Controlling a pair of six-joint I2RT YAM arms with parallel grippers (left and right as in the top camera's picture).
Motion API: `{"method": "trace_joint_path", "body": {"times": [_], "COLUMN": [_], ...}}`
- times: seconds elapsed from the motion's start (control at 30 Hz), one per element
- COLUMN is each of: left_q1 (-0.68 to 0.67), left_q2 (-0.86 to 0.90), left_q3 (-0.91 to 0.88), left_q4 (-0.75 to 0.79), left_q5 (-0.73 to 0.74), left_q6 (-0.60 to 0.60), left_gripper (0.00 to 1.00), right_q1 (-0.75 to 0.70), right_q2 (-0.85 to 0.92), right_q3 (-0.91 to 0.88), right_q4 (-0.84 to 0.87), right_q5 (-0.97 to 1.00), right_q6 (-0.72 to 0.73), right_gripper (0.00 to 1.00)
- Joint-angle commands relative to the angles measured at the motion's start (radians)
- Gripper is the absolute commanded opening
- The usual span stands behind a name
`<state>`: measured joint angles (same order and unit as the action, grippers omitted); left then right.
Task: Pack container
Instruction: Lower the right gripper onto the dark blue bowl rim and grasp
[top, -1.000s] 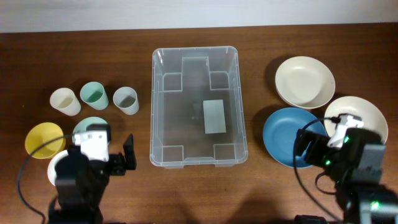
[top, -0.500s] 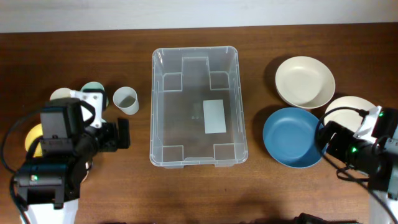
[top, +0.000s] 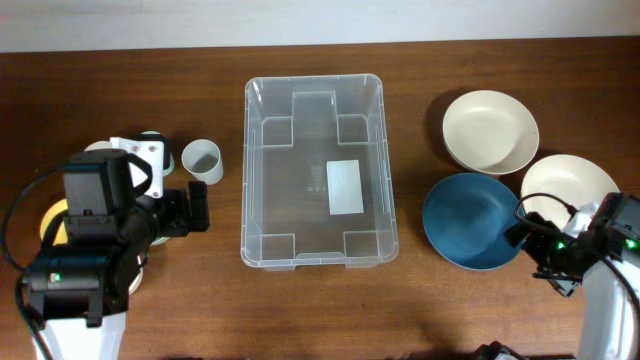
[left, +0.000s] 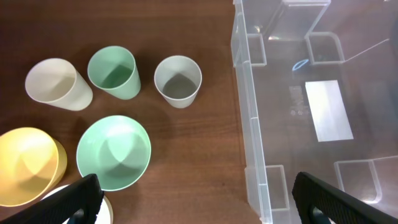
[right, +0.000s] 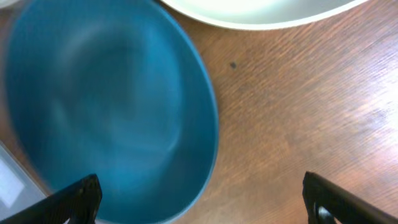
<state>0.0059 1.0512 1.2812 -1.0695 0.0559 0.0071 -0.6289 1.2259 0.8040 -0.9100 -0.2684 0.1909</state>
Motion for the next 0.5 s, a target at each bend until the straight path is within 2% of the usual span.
{"method": "trace_joint_path", "body": {"times": [0.0,0.13,0.3,0.47], "left_q1": [0.003,0.003,0.003,0.003], "left_q2": [0.020,0.037,0.051,0.051], "left_q3": [0.018,0.018,0.018,0.018], "left_q4": [0.003,0.004,0.006,0.008], "left_q5": [0.008,0.008,0.008,0.008], "left_q6": [0.019,0.019,0.019,0.019], "left_gripper": [1.00,1.00,1.00,1.00], "right_q1": [-0.005,-0.005,-0.005,-0.005], "right_q2": [0.075,0.179,0.282,0.330], "right_q3": [-0.036,-0.049,-0.048,-0.048], "right_q4": [0.056,0.135,0.209,0.237], "right_q5": [-0.036,-0.126,-0.125,-0.126], "right_q6": [-0.002,-0.054,-0.053,-0.053], "right_gripper": [0.99,0.99,0.98,0.82]}}
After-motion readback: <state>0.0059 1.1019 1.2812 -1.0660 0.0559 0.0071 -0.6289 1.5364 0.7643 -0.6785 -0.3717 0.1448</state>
